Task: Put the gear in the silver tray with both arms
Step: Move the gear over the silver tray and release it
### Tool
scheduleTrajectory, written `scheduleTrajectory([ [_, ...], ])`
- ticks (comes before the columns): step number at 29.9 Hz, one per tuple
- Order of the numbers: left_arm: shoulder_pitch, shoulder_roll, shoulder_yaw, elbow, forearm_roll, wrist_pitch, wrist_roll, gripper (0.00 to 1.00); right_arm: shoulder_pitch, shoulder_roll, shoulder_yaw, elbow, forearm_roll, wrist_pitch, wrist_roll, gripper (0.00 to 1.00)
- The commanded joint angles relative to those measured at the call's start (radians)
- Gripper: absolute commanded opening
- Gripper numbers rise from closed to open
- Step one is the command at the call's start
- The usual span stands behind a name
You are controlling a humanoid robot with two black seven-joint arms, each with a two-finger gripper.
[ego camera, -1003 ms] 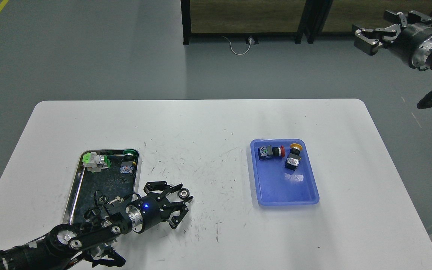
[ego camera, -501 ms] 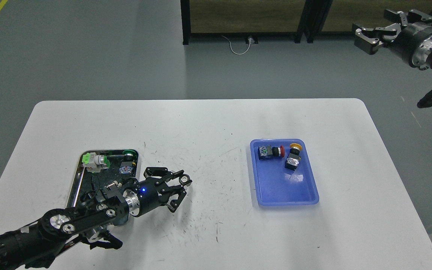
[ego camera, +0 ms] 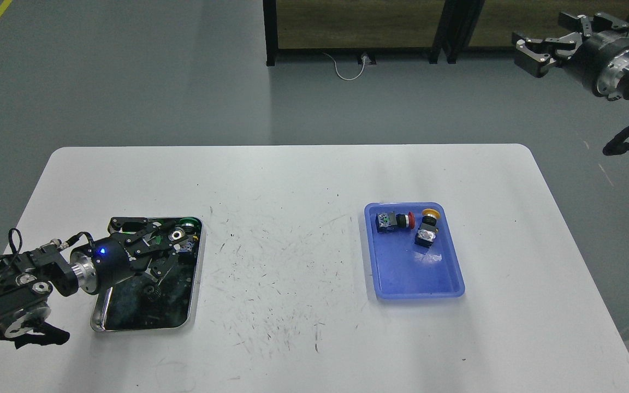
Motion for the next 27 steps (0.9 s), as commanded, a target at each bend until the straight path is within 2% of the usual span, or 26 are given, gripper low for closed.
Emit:
scheduleTrajectory([
  [1,0.037,0.007,0.000,0.010,0.002,0.004,0.000,0.28,0.004,0.023,0.000,-0.013,0.000,-0.006,0.000,0.88],
  [13,0.068,-0.010,-0.003,0.070,-0.029,0.014,0.001,0.29,0.024,0.043,-0.008,-0.031,0.000,-0.009,-0.002,0.88],
  [27,0.076,-0.013,-0.001,0.113,-0.035,0.014,-0.002,0.45,0.024,0.049,-0.008,-0.033,0.000,-0.020,-0.002,0.88],
])
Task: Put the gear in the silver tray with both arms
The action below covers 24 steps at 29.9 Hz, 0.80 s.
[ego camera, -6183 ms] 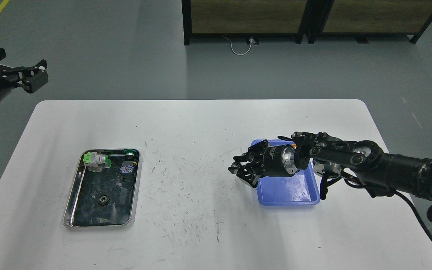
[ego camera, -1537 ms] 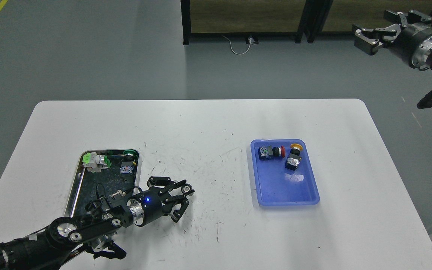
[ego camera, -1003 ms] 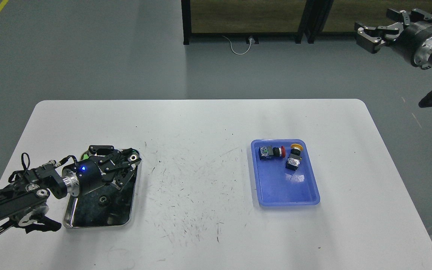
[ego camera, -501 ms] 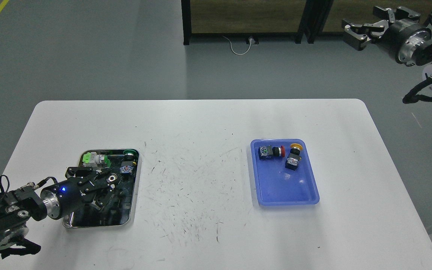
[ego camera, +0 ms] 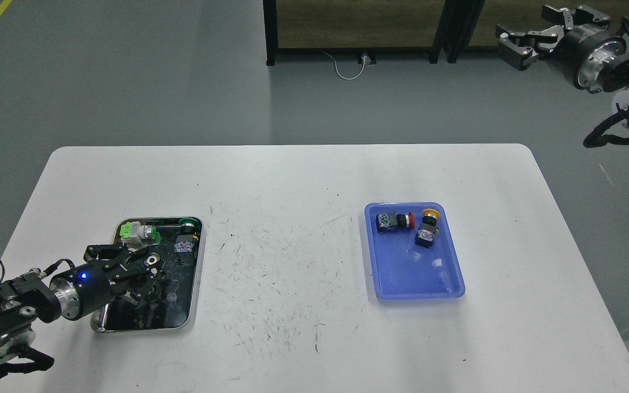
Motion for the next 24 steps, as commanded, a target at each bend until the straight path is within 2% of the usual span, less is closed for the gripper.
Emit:
scheduleTrajectory([
  [1,0.003,-0.004,-0.001,0.015,0.000,0.001,-0.004,0.46,0.000,0.001,0.000,0.000,0.000,0.000,0.000,0.88],
  [7,0.003,-0.009,-0.004,0.020,-0.009,0.000,-0.010,0.55,-0.001,0.008,-0.001,0.000,0.000,-0.002,0.000,0.88],
  [10,0.002,-0.011,-0.005,0.020,-0.038,0.004,-0.010,0.62,-0.001,0.010,-0.001,0.000,0.000,-0.002,0.000,0.88],
  [16,-0.018,0.002,-0.068,0.022,-0.129,0.064,-0.014,0.96,0.005,0.008,0.005,-0.001,0.005,-0.004,0.002,0.90],
  [20,-0.058,0.026,-0.166,0.022,-0.147,0.063,0.001,0.97,0.006,0.010,0.014,-0.004,0.009,-0.007,0.003,0.93],
  [24,-0.151,0.042,-0.196,0.031,-0.149,0.067,0.004,0.97,0.022,0.004,0.014,-0.004,0.011,-0.019,0.003,0.95],
])
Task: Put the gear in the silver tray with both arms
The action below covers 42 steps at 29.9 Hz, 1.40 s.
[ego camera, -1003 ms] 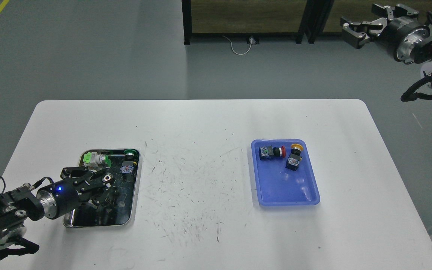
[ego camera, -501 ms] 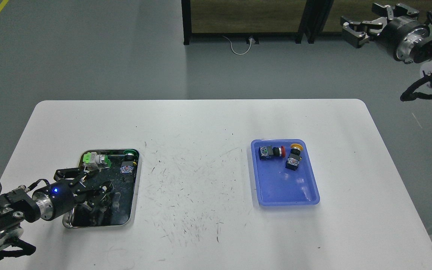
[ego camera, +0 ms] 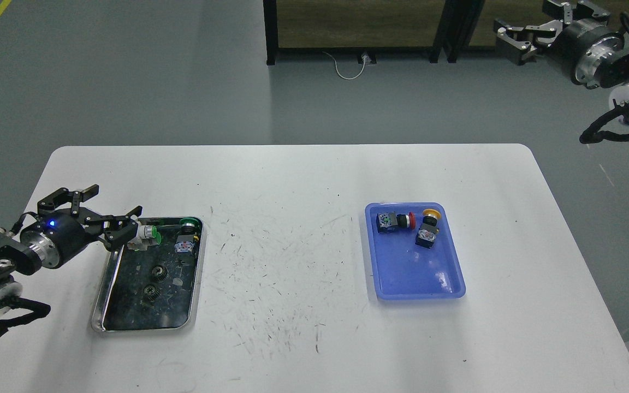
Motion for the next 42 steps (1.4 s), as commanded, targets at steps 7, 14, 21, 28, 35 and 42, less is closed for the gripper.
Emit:
scheduleTrajectory([
  [7,-0.267,-0.007,-0.015,0.102,-0.105,0.002,0.079,0.97,-0.002,-0.005,0.097,0.001,0.038,-0.142,0.002,0.99],
  [14,-0.411,-0.009,-0.015,0.105,-0.165,0.007,0.122,0.97,-0.003,-0.014,0.147,-0.016,0.109,-0.174,0.002,0.99],
  [21,-0.482,-0.015,0.002,0.131,-0.247,0.049,0.127,0.97,-0.025,-0.028,0.185,-0.008,0.124,-0.206,0.022,0.99],
  [28,-0.522,-0.043,0.003,0.136,-0.247,0.079,0.130,0.97,-0.039,-0.028,0.239,-0.009,0.124,-0.219,0.047,0.99],
  [35,-0.536,-0.050,0.003,0.136,-0.247,0.088,0.130,0.98,-0.040,-0.044,0.233,-0.002,0.120,-0.220,0.042,0.99],
  [42,-0.536,-0.038,0.005,0.136,-0.247,0.091,0.128,0.98,-0.026,-0.038,0.234,0.001,0.112,-0.219,0.048,1.00],
])
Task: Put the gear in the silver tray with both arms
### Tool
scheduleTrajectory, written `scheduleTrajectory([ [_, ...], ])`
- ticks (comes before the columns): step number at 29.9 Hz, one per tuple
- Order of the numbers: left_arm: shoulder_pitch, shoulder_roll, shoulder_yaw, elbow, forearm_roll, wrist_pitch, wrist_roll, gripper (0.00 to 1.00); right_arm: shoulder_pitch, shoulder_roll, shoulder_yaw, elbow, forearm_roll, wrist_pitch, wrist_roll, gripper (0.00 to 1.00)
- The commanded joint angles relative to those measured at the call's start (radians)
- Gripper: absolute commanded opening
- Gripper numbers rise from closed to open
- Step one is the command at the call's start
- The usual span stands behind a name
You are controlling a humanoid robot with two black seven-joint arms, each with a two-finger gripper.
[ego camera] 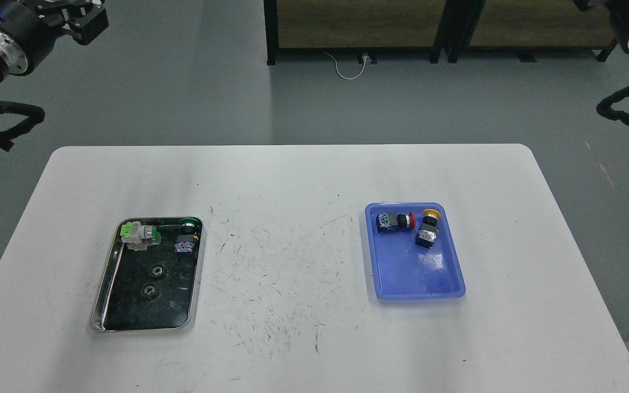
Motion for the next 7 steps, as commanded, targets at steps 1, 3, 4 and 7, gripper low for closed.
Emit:
scheduleTrajectory([
  [1,-0.001,0.008,0.000,0.000,0.000,0.001,-0.002,0.98,0.009,0.004,0.001,0.005,-0.002,0.002,0.001,1.00],
  [3,-0.001,0.009,0.000,0.000,0.000,0.001,-0.002,0.98,0.012,0.006,0.001,0.007,-0.003,0.002,0.003,1.00],
  [4,-0.001,0.009,0.000,0.003,0.000,0.001,-0.002,0.98,0.012,0.007,0.001,0.007,-0.003,0.002,0.003,1.00],
  [7,-0.001,0.008,0.000,0.006,0.000,0.001,-0.002,0.98,0.012,0.009,0.001,0.007,-0.003,0.002,0.003,1.00],
])
